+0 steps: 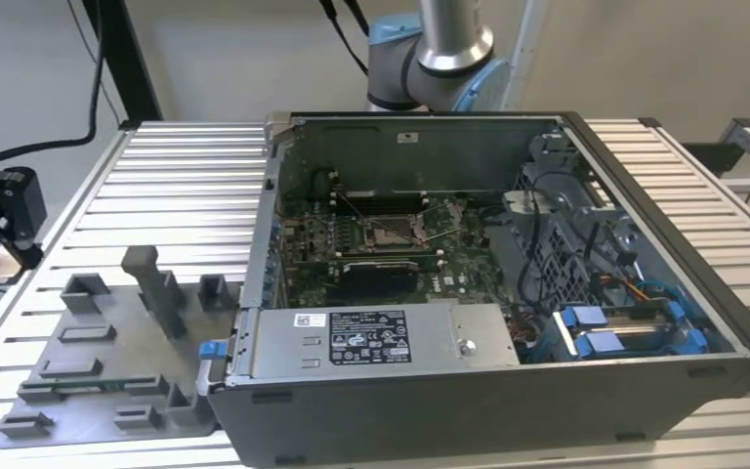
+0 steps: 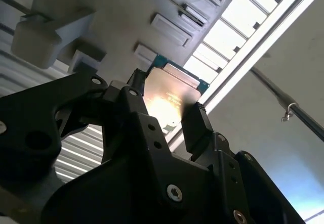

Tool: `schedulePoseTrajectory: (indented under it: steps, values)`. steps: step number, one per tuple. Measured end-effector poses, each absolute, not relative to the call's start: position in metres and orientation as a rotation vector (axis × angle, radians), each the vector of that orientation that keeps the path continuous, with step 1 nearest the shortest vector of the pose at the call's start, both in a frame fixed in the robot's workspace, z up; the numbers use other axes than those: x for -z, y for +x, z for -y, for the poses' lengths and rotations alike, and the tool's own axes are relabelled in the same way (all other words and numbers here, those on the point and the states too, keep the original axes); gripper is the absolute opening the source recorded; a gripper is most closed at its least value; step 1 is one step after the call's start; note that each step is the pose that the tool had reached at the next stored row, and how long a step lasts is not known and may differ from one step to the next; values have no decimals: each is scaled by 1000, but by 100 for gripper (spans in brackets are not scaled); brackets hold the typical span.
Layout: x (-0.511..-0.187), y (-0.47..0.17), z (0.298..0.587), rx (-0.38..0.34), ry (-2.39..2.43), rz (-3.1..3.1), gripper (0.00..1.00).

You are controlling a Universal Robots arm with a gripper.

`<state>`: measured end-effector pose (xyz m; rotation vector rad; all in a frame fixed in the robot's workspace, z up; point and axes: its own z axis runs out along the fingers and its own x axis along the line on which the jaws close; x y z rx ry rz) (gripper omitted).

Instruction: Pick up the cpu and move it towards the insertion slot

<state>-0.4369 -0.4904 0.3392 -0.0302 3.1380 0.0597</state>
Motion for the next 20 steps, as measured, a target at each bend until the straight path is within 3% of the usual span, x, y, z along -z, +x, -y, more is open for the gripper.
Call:
schedulePoseTrajectory:
  steps: [20]
  values:
    - [-387, -437, 490, -60, -30, -3138, 0]
